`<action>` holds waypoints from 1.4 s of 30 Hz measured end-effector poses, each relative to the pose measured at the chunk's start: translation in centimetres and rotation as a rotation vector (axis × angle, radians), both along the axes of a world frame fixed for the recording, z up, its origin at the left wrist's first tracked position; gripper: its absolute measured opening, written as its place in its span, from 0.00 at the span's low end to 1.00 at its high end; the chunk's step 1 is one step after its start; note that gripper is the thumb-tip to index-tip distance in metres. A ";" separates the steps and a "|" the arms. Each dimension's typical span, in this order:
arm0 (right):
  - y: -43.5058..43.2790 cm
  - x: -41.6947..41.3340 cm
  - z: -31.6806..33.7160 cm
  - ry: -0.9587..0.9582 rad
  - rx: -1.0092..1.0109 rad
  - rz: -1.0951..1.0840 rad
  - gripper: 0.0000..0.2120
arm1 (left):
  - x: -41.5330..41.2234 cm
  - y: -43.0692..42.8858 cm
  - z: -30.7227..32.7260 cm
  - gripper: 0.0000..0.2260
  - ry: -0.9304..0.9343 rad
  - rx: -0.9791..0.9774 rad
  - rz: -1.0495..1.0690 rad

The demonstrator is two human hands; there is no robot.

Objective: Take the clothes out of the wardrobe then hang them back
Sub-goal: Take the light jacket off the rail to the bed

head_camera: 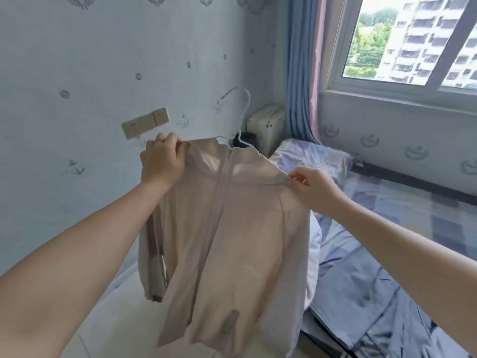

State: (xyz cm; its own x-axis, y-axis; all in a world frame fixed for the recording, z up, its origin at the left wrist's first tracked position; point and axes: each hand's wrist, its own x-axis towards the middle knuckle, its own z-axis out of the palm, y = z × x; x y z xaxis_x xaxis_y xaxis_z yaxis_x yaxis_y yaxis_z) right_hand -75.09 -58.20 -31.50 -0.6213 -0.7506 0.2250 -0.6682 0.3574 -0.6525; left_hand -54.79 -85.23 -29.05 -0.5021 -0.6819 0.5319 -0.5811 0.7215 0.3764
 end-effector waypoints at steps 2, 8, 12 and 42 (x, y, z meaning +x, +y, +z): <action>-0.9 -1.6 -1.2 -0.032 0.010 -0.040 0.03 | -2.7 -1.6 -1.1 0.13 -0.008 0.035 -0.028; -3.0 -8.6 -4.2 -0.063 -0.003 -0.141 0.05 | -12.2 -5.1 -4.1 0.13 -0.041 0.091 -0.107; -4.3 -14.6 -5.7 -0.095 -0.017 -0.206 0.04 | -19.1 -6.9 -5.7 0.12 -0.058 0.124 -0.139; -20.4 -42.0 -37.9 -0.410 0.420 -0.694 0.22 | -53.2 -21.2 -42.2 0.12 -0.489 0.493 -0.271</action>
State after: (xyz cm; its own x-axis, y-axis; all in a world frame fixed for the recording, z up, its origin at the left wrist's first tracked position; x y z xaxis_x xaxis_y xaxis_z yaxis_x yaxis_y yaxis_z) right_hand -117.12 -78.58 -69.43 -0.9357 -0.1479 -0.3204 0.0419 0.8549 -0.5170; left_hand -108.02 -106.46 -71.29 -0.7872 -0.6026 -0.1312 -0.5914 0.6774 0.4374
